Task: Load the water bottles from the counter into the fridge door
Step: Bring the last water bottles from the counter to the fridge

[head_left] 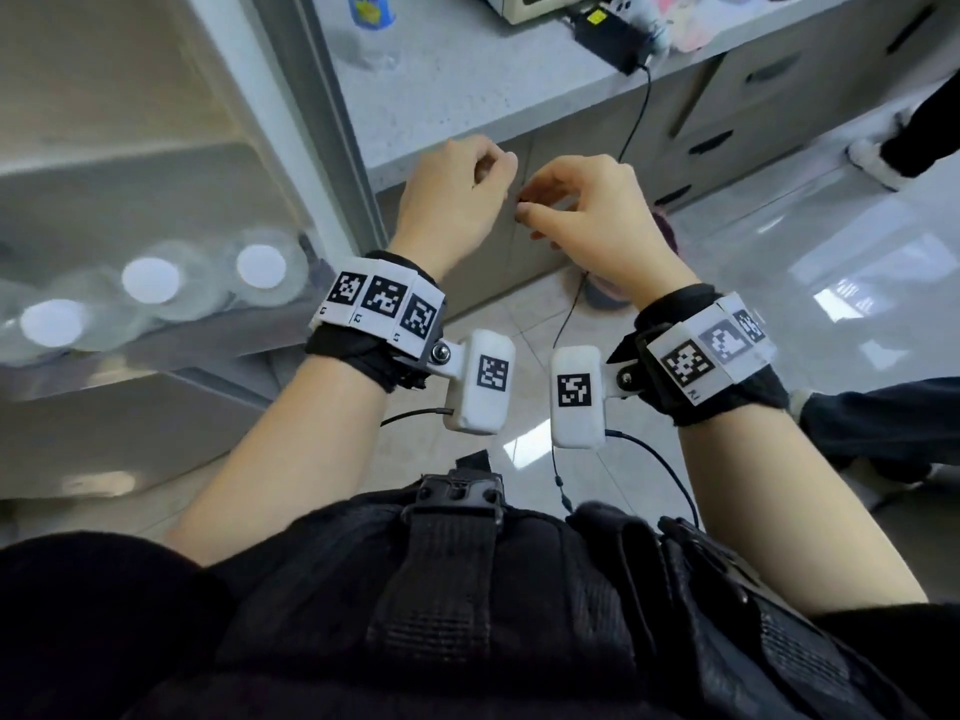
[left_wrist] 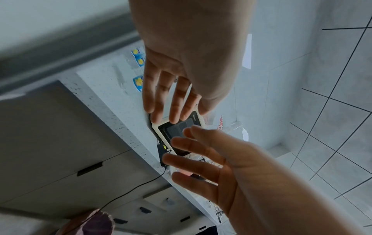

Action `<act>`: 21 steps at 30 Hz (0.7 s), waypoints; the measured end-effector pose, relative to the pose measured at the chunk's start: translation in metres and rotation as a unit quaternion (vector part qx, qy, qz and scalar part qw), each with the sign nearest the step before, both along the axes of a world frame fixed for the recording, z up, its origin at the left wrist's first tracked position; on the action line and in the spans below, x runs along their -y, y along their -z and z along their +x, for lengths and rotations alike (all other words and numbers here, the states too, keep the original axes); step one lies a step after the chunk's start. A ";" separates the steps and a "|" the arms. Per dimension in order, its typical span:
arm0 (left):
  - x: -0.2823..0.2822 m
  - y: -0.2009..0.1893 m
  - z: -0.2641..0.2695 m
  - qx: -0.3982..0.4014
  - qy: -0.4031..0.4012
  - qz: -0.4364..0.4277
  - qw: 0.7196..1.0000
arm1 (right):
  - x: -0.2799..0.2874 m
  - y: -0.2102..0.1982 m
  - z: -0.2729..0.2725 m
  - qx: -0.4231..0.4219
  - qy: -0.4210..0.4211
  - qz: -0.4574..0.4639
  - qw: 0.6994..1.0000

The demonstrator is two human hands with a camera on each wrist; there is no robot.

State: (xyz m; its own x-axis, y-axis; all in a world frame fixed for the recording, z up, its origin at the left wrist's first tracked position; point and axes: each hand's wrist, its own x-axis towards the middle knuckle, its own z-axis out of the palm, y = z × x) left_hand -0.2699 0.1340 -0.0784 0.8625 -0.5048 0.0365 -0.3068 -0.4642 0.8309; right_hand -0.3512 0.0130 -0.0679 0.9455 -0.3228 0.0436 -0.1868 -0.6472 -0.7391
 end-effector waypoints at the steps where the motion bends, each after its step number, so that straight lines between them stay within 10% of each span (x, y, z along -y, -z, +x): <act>1: 0.011 0.000 0.012 0.001 0.002 0.006 1.000 | 0.012 0.001 0.010 0.002 0.008 0.002 1.000; 21: 0.168 0.017 0.243 -0.044 -0.238 0.052 0.969 | 0.204 0.021 0.273 -0.032 -0.118 0.064 0.990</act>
State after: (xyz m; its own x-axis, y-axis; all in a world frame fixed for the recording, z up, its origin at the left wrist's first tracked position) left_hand -0.0268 -0.0337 -0.0954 0.9958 -0.0465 -0.0783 0.0329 -0.6187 0.7850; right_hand -0.0779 -0.1906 -0.0891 0.9948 -0.0913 -0.0456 -0.0904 -0.5808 -0.8090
